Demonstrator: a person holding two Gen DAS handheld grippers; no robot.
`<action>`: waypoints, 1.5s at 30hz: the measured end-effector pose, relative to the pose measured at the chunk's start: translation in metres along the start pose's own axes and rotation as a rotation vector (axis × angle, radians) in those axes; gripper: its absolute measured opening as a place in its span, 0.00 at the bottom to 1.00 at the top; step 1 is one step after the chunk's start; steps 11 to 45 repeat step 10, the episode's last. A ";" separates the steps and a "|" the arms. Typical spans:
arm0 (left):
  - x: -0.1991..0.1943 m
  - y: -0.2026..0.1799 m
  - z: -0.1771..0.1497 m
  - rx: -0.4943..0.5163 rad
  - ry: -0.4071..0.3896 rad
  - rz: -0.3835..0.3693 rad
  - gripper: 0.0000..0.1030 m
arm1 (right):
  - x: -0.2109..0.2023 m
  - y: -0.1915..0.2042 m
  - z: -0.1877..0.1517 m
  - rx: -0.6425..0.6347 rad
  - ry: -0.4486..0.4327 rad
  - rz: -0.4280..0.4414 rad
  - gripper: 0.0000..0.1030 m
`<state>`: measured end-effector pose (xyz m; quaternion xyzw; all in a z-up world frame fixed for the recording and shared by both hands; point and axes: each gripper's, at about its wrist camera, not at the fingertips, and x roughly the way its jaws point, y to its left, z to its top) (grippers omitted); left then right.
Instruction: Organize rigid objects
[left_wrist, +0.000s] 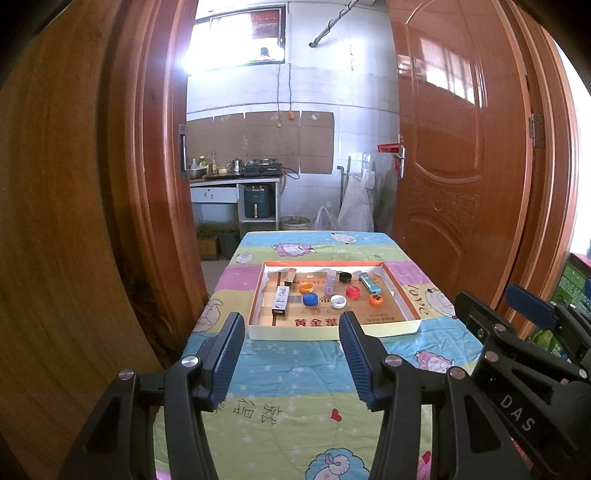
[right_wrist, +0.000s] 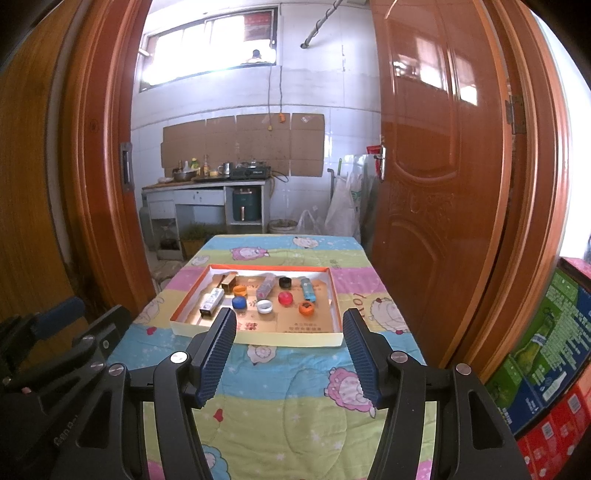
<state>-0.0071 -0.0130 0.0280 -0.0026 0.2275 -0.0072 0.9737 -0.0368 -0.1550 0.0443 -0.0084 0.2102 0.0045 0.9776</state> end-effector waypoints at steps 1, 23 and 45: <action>0.000 0.000 0.000 0.001 0.000 0.000 0.51 | 0.000 0.000 0.000 0.001 0.001 0.000 0.60; -0.004 0.002 -0.001 0.000 -0.022 0.010 0.52 | 0.000 0.000 -0.004 -0.004 0.006 -0.005 0.60; -0.004 0.002 -0.001 0.000 -0.022 0.010 0.52 | 0.000 0.000 -0.004 -0.004 0.006 -0.005 0.60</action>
